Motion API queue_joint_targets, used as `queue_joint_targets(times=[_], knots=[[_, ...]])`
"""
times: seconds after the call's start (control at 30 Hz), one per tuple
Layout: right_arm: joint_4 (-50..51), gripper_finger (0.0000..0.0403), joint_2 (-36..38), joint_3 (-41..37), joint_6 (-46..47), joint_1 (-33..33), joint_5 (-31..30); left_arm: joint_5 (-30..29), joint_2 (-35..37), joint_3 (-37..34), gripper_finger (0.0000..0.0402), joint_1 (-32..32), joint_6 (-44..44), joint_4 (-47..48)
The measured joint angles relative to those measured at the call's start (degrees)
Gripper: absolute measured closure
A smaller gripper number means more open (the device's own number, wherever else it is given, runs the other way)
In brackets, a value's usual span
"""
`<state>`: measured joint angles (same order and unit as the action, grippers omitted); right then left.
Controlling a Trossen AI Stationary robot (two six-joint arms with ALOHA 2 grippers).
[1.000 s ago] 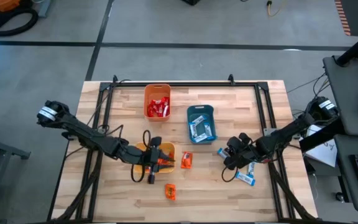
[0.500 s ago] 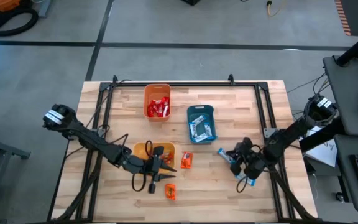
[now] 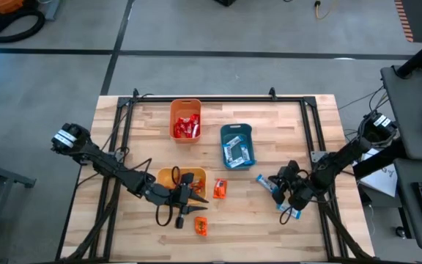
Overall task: Organize candy in baskets
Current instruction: Put the white chocolate into the blue bin
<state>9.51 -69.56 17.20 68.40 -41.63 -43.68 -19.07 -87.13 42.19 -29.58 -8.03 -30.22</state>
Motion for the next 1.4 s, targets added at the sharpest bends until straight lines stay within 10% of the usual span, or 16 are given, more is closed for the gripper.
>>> queue_joint_targets(times=[0.57,1.03,1.4], knots=[[-13.6,0.0394,-11.9,1.3,-8.5,1.4,-0.5,0.0,0.0,0.0,0.0326,0.1,1.6,-0.8],[-13.8,0.0394,-24.3,17.3,-20.0,1.4,3.0,-0.1,-4.1,0.0,0.0326,0.1,1.7,-8.8],[-3.2,0.0394,-18.4,22.2,-24.3,1.3,10.0,0.0,-15.3,5.0,0.0326,0.2,3.9,-15.9]])
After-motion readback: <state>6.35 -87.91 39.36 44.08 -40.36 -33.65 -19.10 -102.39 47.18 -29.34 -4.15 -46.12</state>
